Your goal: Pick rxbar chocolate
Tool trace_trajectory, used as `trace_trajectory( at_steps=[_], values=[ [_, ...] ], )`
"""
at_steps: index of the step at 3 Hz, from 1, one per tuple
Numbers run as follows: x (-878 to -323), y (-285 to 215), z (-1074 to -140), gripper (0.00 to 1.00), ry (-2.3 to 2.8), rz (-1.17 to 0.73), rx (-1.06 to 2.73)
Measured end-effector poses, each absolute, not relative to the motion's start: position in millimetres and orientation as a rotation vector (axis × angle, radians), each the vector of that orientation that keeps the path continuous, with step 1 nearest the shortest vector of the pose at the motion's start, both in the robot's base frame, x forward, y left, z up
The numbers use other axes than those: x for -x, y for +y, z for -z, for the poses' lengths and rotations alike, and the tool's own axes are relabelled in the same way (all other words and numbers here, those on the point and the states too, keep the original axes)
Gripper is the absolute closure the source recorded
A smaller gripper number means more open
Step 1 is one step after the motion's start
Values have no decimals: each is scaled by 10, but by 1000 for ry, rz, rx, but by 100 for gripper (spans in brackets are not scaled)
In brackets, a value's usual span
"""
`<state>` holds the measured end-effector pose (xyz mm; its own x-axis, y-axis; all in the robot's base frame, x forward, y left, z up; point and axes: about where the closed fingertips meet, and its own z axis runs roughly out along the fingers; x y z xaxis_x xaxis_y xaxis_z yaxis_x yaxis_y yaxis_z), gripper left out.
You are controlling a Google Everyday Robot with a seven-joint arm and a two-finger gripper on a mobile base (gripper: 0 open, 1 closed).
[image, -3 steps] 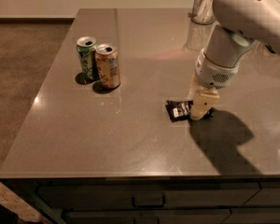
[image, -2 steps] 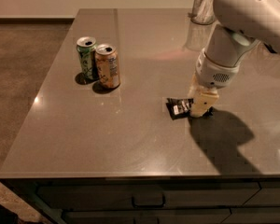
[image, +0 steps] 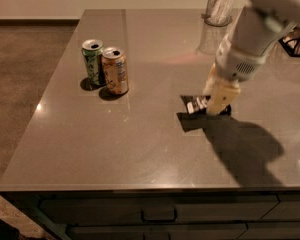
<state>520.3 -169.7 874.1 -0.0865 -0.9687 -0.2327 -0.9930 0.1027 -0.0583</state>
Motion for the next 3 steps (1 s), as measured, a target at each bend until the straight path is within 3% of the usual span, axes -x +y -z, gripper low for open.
trace_trajectory(
  at_steps=[2,3],
  values=[
    [-5269,-1464,-9785,100,2041,-276,1864],
    [-5346,-1434,-9858,100,2015,-251,1839]
  ],
)
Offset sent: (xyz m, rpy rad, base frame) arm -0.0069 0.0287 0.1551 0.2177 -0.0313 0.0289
